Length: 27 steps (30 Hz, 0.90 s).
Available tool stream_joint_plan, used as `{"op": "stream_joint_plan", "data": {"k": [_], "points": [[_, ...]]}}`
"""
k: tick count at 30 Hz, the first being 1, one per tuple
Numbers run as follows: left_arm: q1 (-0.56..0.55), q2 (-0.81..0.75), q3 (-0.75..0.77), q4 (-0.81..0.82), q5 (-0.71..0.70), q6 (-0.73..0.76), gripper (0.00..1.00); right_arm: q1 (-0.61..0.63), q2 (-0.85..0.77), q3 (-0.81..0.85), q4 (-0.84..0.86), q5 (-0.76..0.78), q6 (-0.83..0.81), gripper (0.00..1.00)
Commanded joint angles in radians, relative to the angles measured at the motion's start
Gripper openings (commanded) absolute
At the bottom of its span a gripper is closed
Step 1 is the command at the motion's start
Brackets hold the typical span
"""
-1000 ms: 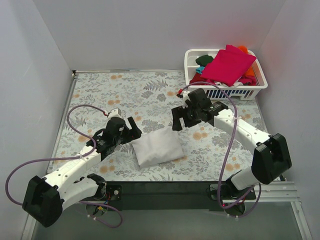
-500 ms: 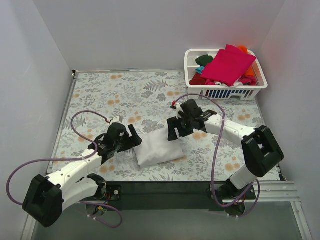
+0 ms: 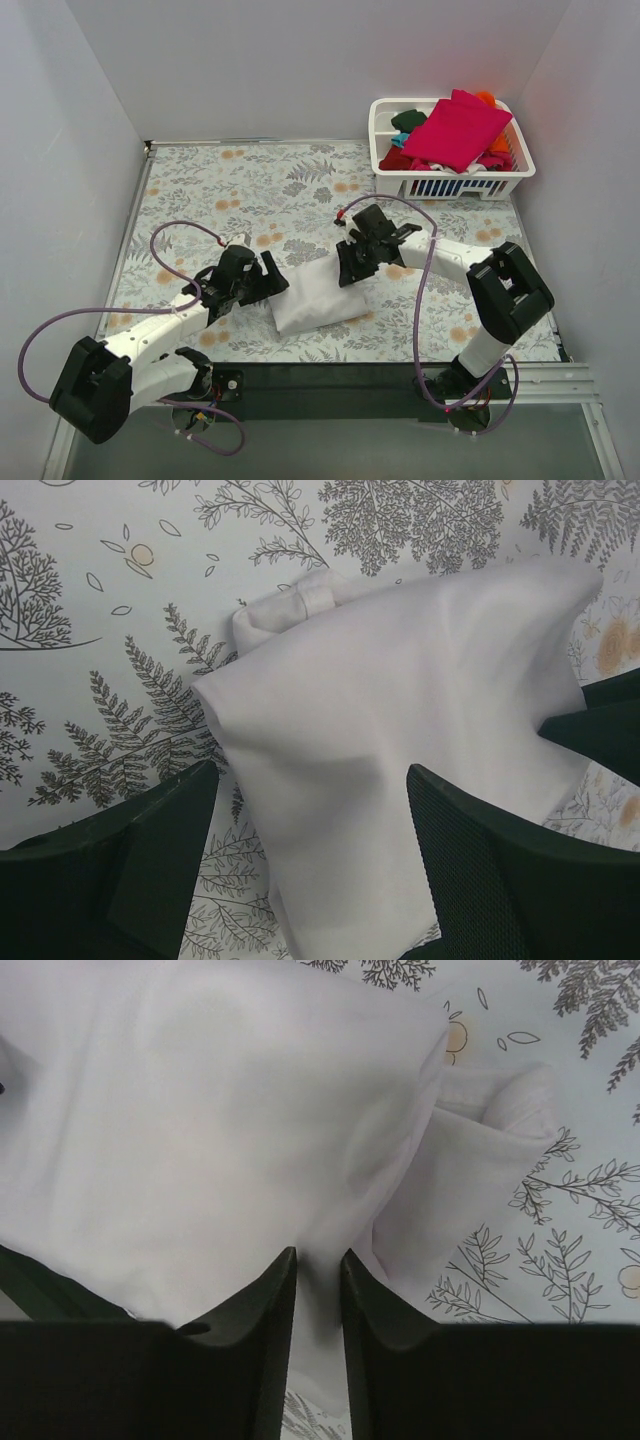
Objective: Fold and stack the t-shirts
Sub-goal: Fold the tshirt
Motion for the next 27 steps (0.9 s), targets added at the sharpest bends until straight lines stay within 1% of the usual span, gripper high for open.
{"op": "stream_joint_plan", "data": {"k": [1,2,5,6,7,8,11,15,21,27], "points": [[-0.003,-0.009,-0.015,0.048,0.023,0.008,0.7,0.009,-0.001,-0.005,0.028,-0.017,0.009,0.18],[-0.003,-0.007,-0.016,0.068,0.024,0.008,0.7,0.011,-0.006,-0.008,0.028,-0.016,0.012,0.11],[-0.003,0.0,-0.021,0.109,0.059,0.008,0.68,0.017,-0.035,-0.022,0.03,-0.008,0.021,0.01],[-0.003,0.002,-0.022,0.118,0.063,0.008,0.67,0.018,-0.053,-0.033,0.03,-0.004,0.024,0.01],[-0.003,0.008,-0.021,0.125,0.064,0.014,0.63,0.02,-0.064,-0.037,0.03,0.002,0.028,0.01],[-0.005,0.008,-0.019,0.134,0.064,0.016,0.61,0.021,-0.076,-0.044,0.031,0.006,0.036,0.01],[-0.003,0.013,-0.018,0.155,0.064,0.025,0.59,0.028,-0.13,-0.076,0.036,0.024,0.051,0.01],[-0.007,-0.006,-0.035,0.21,0.081,0.039,0.58,0.029,-0.214,-0.108,0.036,0.047,0.065,0.01],[-0.008,-0.018,-0.042,0.28,0.105,0.069,0.58,0.029,-0.289,-0.154,0.036,0.084,0.079,0.01],[-0.013,0.026,-0.053,0.335,0.142,0.098,0.59,0.031,-0.348,-0.195,0.033,0.101,0.101,0.01]]}}
